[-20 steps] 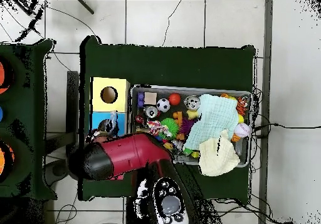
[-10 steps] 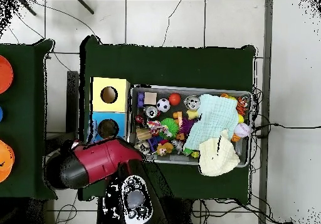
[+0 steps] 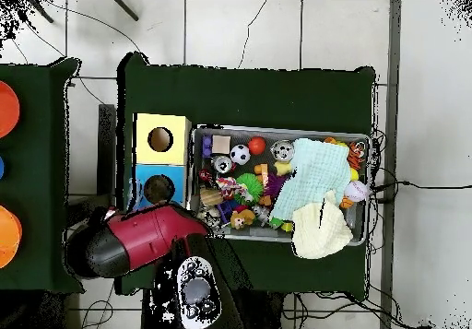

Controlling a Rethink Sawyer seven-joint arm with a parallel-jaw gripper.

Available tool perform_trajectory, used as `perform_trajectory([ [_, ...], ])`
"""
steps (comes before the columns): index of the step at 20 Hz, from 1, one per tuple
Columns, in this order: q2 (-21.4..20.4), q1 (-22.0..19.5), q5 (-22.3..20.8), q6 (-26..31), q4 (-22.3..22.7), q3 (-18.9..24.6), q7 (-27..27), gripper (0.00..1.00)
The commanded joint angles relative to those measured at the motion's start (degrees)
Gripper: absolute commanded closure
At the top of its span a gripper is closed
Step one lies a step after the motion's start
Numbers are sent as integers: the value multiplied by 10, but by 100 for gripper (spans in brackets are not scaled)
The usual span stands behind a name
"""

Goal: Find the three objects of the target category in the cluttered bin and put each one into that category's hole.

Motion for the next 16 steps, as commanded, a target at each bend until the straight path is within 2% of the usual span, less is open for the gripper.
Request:
perform_trajectory([
  [1, -16, 13, 3, -24, 21, -44, 75, 100],
  [6, -34, 15, 10, -34, 46, -51, 78, 100],
  [16, -27, 23, 24, -30, 38, -54, 76, 100],
])
